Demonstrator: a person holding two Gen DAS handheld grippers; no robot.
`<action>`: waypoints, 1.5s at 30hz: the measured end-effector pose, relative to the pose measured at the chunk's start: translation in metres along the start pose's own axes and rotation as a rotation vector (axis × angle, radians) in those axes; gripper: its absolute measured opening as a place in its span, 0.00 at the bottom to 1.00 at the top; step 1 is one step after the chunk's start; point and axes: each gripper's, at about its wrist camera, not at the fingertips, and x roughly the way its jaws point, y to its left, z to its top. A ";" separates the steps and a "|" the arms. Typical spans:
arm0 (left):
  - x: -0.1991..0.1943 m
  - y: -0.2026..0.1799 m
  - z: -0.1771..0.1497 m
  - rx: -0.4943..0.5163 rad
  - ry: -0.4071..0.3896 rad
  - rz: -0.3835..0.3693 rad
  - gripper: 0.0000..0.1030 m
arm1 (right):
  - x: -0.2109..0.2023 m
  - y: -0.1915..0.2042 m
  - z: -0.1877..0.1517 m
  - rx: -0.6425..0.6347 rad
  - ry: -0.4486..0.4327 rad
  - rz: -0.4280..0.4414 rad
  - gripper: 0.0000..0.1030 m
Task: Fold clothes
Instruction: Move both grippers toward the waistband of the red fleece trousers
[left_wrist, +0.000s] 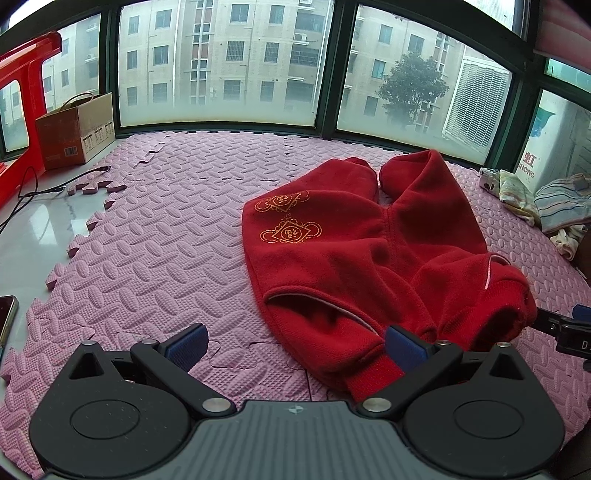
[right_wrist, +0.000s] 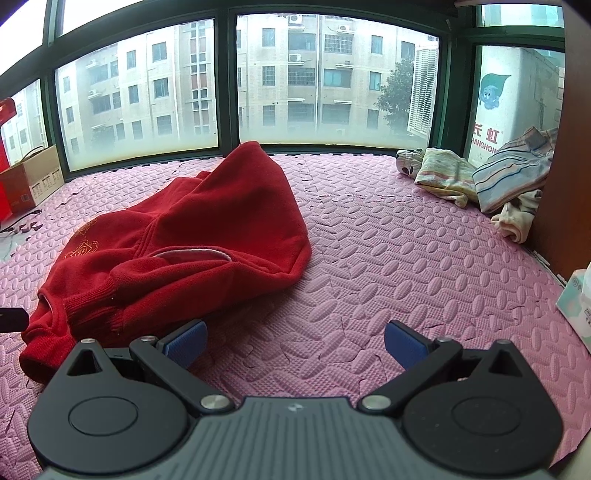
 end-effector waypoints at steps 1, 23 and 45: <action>0.000 -0.001 0.000 -0.001 0.003 -0.003 1.00 | 0.000 0.000 0.000 -0.001 0.001 0.001 1.00; 0.003 -0.016 0.008 0.037 0.041 -0.032 1.00 | 0.005 0.009 0.000 -0.010 0.027 0.054 1.00; 0.008 -0.021 0.010 0.078 0.065 -0.088 1.00 | 0.003 0.000 0.020 0.032 0.006 0.085 1.00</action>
